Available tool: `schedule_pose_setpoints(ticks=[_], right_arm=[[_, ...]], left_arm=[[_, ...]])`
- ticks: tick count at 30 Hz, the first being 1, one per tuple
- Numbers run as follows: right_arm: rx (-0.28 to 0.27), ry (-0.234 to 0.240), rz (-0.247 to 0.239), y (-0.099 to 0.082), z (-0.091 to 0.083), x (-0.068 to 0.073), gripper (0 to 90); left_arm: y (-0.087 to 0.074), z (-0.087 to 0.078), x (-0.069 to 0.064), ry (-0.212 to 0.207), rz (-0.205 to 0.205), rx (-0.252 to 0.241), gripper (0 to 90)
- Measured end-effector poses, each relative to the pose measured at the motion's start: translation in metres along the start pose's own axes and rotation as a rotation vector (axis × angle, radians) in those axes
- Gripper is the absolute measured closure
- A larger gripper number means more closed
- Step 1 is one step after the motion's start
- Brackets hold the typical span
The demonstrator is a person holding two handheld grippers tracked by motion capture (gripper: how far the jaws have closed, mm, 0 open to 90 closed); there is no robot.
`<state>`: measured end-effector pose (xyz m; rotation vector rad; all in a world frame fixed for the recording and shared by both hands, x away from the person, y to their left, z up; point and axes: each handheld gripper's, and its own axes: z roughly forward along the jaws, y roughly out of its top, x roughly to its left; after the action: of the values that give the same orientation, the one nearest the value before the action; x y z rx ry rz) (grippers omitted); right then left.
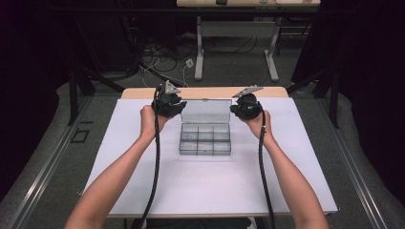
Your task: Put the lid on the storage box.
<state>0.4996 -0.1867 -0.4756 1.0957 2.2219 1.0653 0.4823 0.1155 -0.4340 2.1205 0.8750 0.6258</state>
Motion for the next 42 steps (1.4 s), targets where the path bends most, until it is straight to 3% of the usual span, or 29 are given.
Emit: schedule_pose_setpoints(ticks=[7, 12, 18, 20, 31, 41, 42], right_arm=[[-0.015, 0.041, -0.024, -0.001, -0.027, 0.0, 70.1], [-0.034, 0.042, -0.053, 0.012, -0.036, 0.008, 64.7], [-0.023, 0.025, -0.063, 0.031, -0.033, 0.014, 67.7], [-0.022, 0.028, -0.076, 0.034, -0.032, 0.015, 69.2], [-0.004, 0.035, -0.089, 0.033, -0.034, 0.023, 73.8], [0.002, 0.03, -0.139, 0.027, -0.041, 0.032, 73.9], [0.008, 0.031, -0.141, 0.026, -0.042, 0.033, 73.7]], left_arm=[[0.0, 0.0, -0.002, 0.009, 0.008, 0.008, 69.3], [0.001, 0.0, -0.004, 0.015, 0.006, 0.011, 69.5], [0.0, -0.002, -0.004, 0.013, 0.043, 0.021, 69.4], [-0.001, -0.002, -0.004, 0.01, 0.039, 0.017, 69.8], [-0.001, -0.007, -0.006, 0.001, 0.07, 0.041, 70.6], [-0.009, -0.016, -0.012, -0.021, 0.114, 0.047, 69.9], [-0.01, -0.018, -0.013, -0.029, 0.103, 0.051, 69.8]])
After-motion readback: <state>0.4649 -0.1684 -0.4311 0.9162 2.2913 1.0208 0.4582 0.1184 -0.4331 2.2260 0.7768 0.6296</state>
